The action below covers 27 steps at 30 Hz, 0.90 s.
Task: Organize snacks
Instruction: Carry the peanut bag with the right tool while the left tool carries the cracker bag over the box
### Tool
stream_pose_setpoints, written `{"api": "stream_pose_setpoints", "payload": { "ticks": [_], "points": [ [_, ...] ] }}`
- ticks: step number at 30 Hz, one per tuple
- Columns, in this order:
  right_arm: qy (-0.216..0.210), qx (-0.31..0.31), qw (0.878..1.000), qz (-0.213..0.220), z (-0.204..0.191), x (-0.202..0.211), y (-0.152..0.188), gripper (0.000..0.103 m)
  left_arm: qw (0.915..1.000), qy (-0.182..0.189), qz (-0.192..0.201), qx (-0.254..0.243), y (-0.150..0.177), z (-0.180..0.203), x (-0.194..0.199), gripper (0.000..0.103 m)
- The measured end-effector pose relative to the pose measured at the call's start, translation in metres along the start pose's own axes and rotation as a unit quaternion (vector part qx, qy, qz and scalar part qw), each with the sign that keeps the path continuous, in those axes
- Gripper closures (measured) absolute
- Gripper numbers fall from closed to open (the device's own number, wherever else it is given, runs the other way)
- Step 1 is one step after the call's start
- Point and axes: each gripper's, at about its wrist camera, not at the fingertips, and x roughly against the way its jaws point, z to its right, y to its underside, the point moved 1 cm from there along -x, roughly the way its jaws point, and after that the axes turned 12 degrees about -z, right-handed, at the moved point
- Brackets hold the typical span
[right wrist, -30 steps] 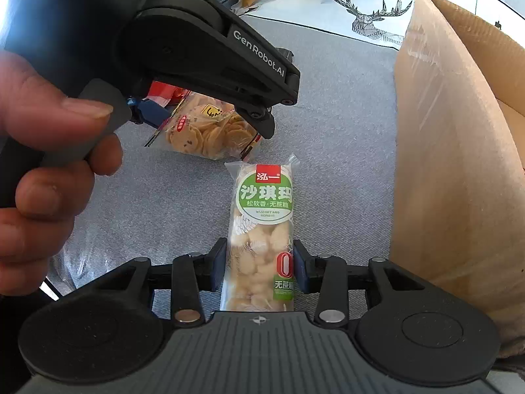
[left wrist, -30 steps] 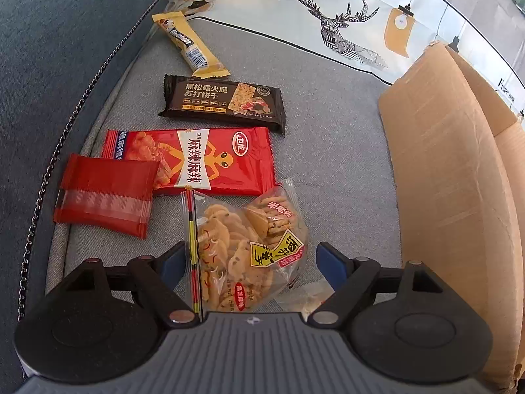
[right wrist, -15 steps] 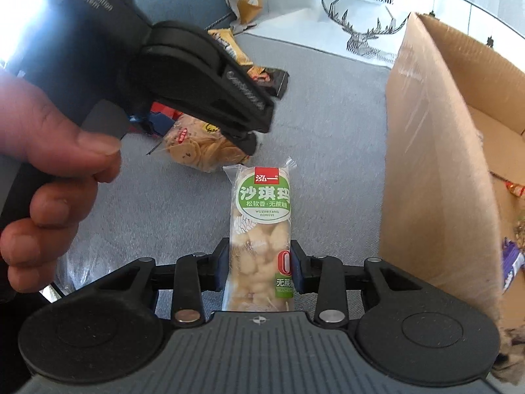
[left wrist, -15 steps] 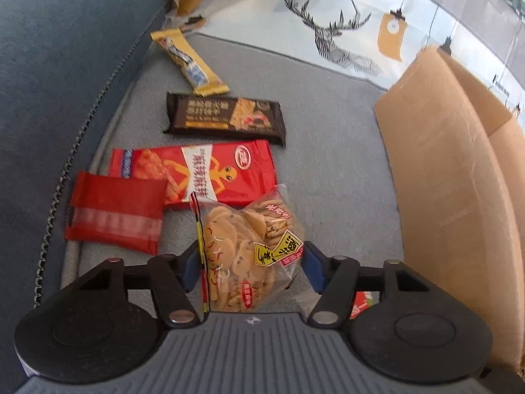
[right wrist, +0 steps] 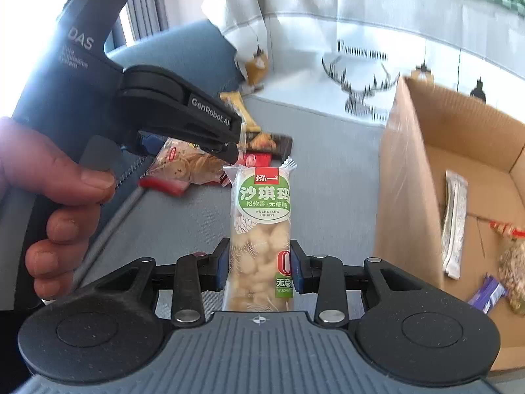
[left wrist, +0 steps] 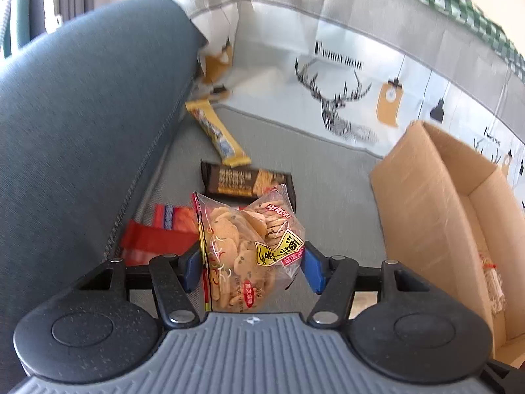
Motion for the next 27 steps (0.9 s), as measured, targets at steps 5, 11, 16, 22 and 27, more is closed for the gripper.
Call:
{"api": "stream_pose_setpoints", "payload": {
  "ticks": [5,11,16,22,27],
  "points": [
    [0.000,0.015,0.999,0.046,0.002,0.016,-0.005,0.065,0.9995,-0.005,0.027,0.011,-0.004,0.000,0.018,0.037],
    [-0.003,0.021,0.995,0.097,0.007,0.040,-0.010,0.065,0.9984,-0.002,0.054,0.015,-0.007,0.007,0.034,0.037],
    [-0.004,0.019,0.992,0.121,0.018,0.053,-0.014,0.065,0.9971,0.007,0.074,0.015,-0.009,0.015,0.043,0.037],
    [-0.009,0.002,0.989,0.148,0.035,0.070,-0.015,0.065,0.9951,0.018,0.096,0.016,-0.012,0.025,0.050,0.037],
    [-0.014,-0.020,0.987,0.161,0.053,0.079,-0.017,0.065,0.9943,0.029,0.100,0.022,-0.014,0.031,0.051,0.037]
  ]
}}
